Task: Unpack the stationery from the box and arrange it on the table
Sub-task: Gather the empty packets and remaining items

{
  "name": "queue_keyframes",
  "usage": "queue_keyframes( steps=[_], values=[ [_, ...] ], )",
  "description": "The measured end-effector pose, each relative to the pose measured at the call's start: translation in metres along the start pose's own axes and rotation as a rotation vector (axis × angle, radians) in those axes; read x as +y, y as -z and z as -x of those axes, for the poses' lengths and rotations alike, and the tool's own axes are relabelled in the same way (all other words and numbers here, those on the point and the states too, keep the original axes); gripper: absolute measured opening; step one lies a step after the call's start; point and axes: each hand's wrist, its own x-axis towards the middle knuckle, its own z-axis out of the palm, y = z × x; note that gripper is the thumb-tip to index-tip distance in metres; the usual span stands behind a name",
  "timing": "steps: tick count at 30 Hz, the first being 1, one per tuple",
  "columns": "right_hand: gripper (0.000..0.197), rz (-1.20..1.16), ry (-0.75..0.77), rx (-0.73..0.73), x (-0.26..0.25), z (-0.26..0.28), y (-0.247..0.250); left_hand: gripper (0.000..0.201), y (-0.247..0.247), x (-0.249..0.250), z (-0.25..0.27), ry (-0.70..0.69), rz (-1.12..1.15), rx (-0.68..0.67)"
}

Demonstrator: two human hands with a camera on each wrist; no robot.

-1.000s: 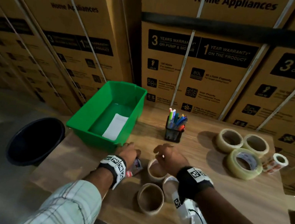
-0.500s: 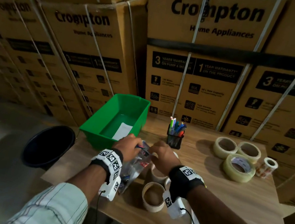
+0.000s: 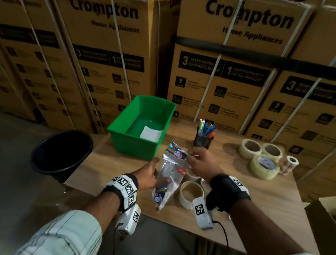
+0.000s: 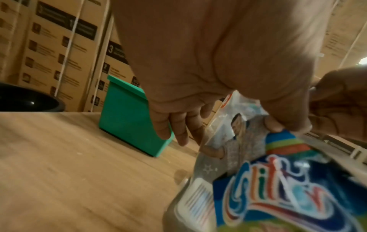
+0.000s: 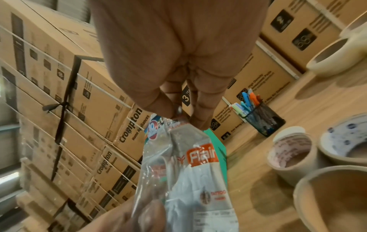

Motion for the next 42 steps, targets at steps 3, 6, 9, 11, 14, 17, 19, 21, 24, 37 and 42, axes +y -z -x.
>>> queue_keyframes(
  steps=[3, 6, 9, 11, 14, 17, 19, 21, 24, 37, 42],
  values=[
    [0.021, -0.027, -0.078, 0.024, 0.009, 0.018, -0.003, 0.073, -0.020, -0.006, -0.001, -0.025, 0.090, -0.009],
    [0.021, -0.027, -0.029, -0.030, 0.010, 0.036, 0.006, 0.079, -0.031, -0.001, -0.002, -0.004, 0.063, 0.048],
    [0.016, -0.026, 0.018, -0.075, 0.010, 0.050, 0.018, 0.087, -0.036, 0.003, -0.008, 0.003, 0.022, 0.065],
    [0.022, -0.014, 0.054, -0.087, 0.015, 0.053, 0.024, 0.091, -0.037, 0.007, -0.012, 0.016, -0.001, 0.061],
    [0.018, 0.029, 0.057, -0.116, 0.025, 0.049, 0.030, 0.087, -0.039, 0.012, -0.018, 0.048, 0.023, 0.051],
    [0.012, 0.078, 0.050, -0.095, 0.039, 0.036, 0.038, 0.090, -0.043, 0.022, -0.023, 0.062, -0.020, 0.041],
    [0.011, 0.100, 0.060, -0.097, 0.050, 0.028, 0.046, 0.092, -0.046, 0.033, -0.022, 0.058, -0.080, 0.055],
    [0.017, 0.111, 0.056, -0.106, 0.062, 0.021, 0.056, 0.087, -0.050, 0.046, -0.023, 0.060, -0.135, 0.091],
    [0.026, 0.133, 0.057, -0.108, 0.081, 0.016, 0.068, 0.079, -0.055, 0.061, -0.028, 0.106, -0.224, 0.125],
    [0.010, 0.153, -0.432, -0.131, 0.206, 0.031, 0.052, 0.034, -0.124, 0.047, -0.078, 0.253, -0.260, 0.142],
    [0.040, 0.288, -0.519, -0.113, 0.248, 0.046, 0.038, 0.021, -0.156, 0.040, -0.078, 0.263, -0.293, 0.162]
  ],
)
